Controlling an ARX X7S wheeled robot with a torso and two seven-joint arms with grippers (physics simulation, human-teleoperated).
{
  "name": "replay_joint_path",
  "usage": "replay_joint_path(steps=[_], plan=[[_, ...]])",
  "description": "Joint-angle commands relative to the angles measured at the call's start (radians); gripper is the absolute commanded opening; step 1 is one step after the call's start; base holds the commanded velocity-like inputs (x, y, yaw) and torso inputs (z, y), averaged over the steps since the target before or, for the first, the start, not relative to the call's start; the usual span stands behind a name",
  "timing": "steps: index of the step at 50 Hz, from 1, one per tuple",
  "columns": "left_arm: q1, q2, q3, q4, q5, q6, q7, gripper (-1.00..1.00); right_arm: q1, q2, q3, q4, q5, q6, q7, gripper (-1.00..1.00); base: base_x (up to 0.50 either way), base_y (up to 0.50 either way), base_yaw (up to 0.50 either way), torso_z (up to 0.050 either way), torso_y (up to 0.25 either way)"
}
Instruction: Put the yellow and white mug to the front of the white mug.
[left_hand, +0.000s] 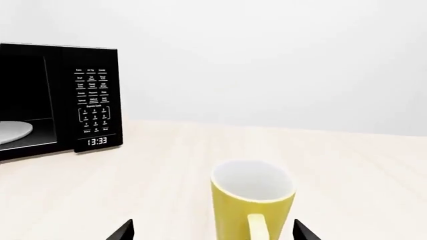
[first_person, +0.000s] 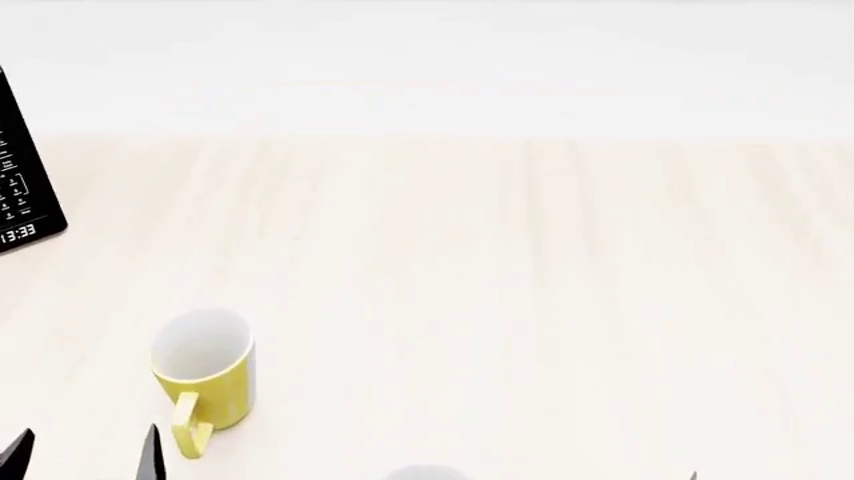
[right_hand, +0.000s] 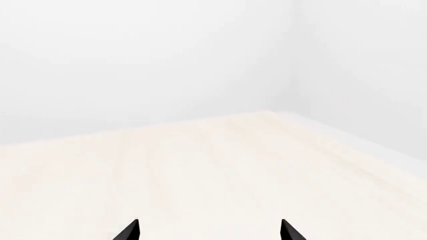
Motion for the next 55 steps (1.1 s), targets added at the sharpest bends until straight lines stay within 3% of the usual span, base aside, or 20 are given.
replay_joint_path(steps=[1, 24, 55], plan=[[-0.015, 0.0, 0.012, -0.027, 0.001, -0.003, -0.013, 1.0, 0.001, 0.004, -0.009, 0.004, -0.007, 0.006, 0.019, 1.0, 0.0, 0.0, 0.0, 0.0, 0.0], [-0.138, 0.054, 0.085, -0.219, 0.085, -0.002, -0.1, 1.0, 0.017, 0.009, -0.022, 0.084, 0.014, -0.035, 0.01, 1.0, 0.0, 0.0, 0.0, 0.0, 0.0], [-0.268, 0.088, 0.146, -0.45, 0.056, 0.015, -0.134, 1.0, 0.029, 0.021, -0.036, 0.129, 0.045, -0.058, 0.004, 1.0, 0.0, 0.0, 0.0, 0.0, 0.0]])
